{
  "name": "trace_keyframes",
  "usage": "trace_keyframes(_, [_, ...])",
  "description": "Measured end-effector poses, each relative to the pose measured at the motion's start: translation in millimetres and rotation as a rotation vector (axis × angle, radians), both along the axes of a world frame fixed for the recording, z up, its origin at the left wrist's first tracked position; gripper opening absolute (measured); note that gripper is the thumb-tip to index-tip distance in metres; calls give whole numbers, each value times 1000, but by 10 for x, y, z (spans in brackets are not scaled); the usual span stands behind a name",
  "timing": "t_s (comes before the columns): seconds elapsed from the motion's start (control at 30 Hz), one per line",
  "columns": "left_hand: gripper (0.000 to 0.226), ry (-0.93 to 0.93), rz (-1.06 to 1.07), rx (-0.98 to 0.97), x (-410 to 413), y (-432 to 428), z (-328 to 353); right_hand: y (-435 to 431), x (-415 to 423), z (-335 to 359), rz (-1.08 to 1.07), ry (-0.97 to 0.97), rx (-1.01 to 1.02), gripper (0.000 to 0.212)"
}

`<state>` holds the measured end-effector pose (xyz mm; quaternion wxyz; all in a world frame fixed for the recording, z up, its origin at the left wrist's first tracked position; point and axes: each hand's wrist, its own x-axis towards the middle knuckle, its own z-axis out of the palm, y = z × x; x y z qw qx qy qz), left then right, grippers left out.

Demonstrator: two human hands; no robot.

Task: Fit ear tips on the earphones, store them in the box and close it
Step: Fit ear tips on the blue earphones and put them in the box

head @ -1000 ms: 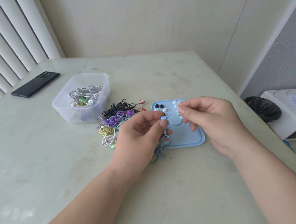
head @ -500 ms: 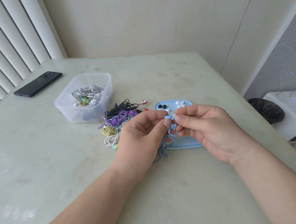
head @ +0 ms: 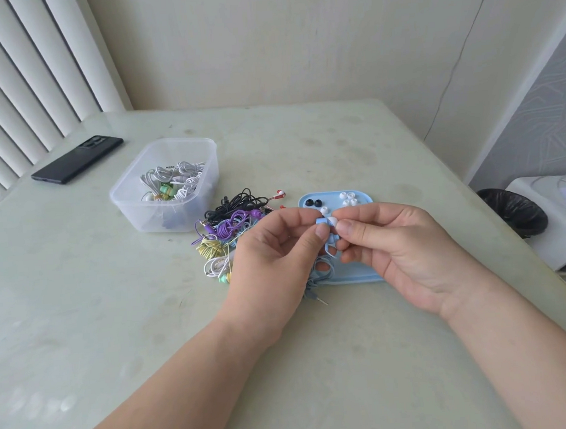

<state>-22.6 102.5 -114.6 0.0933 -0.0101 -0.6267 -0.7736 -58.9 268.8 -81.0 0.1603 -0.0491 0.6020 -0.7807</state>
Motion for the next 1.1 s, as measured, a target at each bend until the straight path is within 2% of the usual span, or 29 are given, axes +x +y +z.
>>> trace_keyframes(0.17, [13,-7,20,32,-4,-2,0,-46,30,-4,-7,-15,-47,18])
trace_keyframes(0.3, [10,0,36,35,-2,-7,1,-98,55,-13,-32,-19,-68,28])
trace_keyframes(0.6, [6,21,76,51,-7,2,11,-242,142,-97,-176,75,-25,18])
trace_keyframes(0.8, [7,40,54,52,-13,-13,3,-234,127,-43,-154,61,-71,19])
trace_keyframes(0.9, [8,41,39,52,-13,-7,4,-197,101,-22,-118,37,-69,9])
trace_keyframes(1.1, [11,47,25,51,-11,-3,-2,-143,69,-10,-57,17,-71,6])
